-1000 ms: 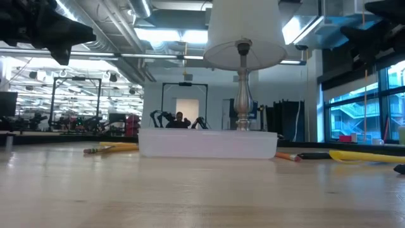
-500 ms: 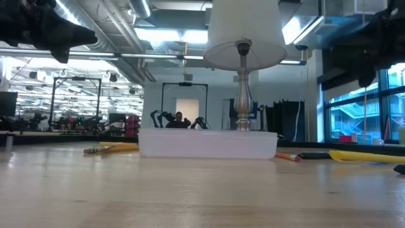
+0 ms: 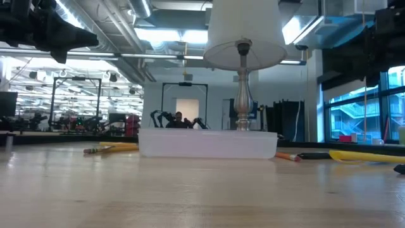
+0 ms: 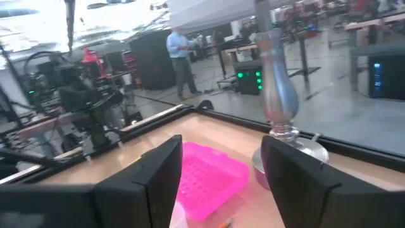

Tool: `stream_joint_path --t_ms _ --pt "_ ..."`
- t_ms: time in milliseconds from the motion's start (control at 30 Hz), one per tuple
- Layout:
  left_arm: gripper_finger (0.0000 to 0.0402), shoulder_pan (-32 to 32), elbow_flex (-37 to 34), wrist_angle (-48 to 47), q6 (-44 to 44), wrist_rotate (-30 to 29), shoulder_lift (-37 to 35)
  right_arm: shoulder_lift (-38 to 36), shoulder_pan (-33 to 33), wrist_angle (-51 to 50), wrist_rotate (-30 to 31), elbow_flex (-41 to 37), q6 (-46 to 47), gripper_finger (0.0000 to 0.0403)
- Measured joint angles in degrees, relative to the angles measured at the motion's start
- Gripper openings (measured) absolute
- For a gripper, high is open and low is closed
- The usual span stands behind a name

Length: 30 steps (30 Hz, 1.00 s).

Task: Pick & place school supplies into a supply box
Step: Put the black pen into the supply box

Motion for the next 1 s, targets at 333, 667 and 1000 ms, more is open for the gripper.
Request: stream_joint_path --t_ms 333,667,1000 --pt "0.0081 0.0 0.0 0.21 -1.8 -0.38 0.0 1.56 0.0 4.45 -4.11 4.66 -8.9 0.0218" --pt "0.0081 0.0 0.0 0.32 -1.79 -5.61 0.0 19.06 -0.37 2.71 -4.22 19.23 -11.44 0.0218" --pt "0.0081 0.0 0.0 1.65 -1.77 -8.48 0.0 41.53 -11.81 -23.54 -21.97 36.95 0.13 0.0218"
